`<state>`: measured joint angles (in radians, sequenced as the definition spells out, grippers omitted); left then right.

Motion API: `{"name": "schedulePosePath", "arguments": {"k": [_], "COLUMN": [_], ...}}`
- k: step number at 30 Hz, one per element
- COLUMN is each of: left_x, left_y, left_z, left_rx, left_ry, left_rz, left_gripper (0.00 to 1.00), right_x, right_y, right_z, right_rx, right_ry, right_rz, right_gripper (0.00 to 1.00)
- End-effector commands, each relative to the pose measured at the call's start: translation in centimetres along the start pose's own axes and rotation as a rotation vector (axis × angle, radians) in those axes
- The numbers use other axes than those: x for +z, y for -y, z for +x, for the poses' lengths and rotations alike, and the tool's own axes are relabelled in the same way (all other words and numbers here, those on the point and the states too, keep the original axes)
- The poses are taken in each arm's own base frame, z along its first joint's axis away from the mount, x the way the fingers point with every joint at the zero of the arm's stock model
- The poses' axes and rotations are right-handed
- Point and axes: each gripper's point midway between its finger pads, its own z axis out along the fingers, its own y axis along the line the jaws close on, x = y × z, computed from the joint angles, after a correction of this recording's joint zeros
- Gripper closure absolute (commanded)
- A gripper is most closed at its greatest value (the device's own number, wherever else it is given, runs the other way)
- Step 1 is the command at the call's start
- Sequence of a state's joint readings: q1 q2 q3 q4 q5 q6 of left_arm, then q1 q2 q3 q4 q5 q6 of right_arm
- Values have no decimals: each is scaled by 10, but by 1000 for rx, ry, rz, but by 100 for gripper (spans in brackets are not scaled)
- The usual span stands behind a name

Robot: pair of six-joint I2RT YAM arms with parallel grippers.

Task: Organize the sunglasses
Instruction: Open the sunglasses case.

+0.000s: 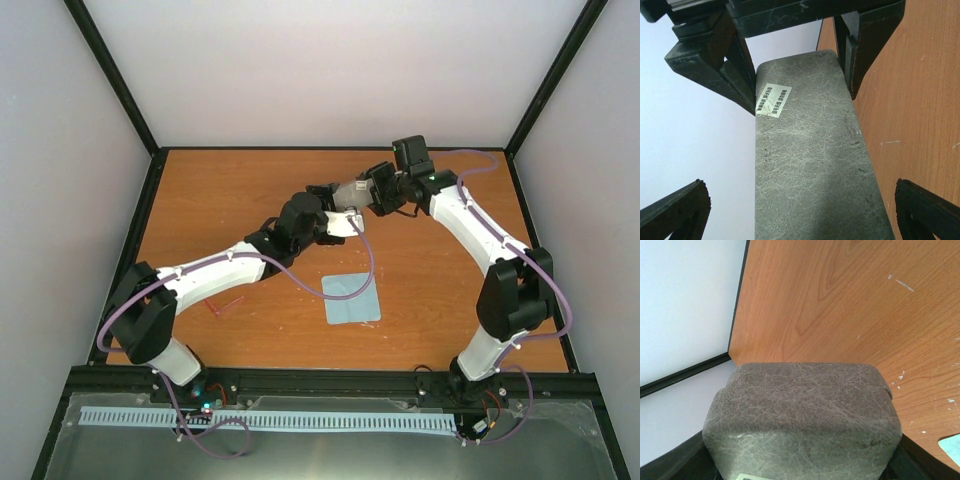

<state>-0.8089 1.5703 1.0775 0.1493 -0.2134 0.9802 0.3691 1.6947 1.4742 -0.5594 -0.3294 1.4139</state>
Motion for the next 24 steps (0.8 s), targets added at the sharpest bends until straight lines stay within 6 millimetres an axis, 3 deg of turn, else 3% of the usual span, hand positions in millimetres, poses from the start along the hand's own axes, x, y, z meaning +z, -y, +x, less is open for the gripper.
{"name": "schedulePosePath", "arguments": {"k": [1,4,14,21,24], "left_x": [-4,1,25,27,26], "left_y": [-4,2,-11,-16,-19], "left_z": [1,7,4,2,1], "left_rx": [18,32,37,45,31], "left_ry": [-12,-38,-72,-65,-55], "left_rz": [-15,-12,-69,-85,-82], "left_gripper": [0,0,1,10,22], "right_x": [-25,-30,-39,-44,-43], "right_y": [-27,-30,-31,-26,-22], "right_z": [10,12,23,27,30], "right_rx": [-35,-44,-64,-79,-86], "right_ry": [4,3,-6,-11,-25], "right_rz": [-79,-85,-86,-76,-72], "right_gripper": [97,97,97,97,97]}}
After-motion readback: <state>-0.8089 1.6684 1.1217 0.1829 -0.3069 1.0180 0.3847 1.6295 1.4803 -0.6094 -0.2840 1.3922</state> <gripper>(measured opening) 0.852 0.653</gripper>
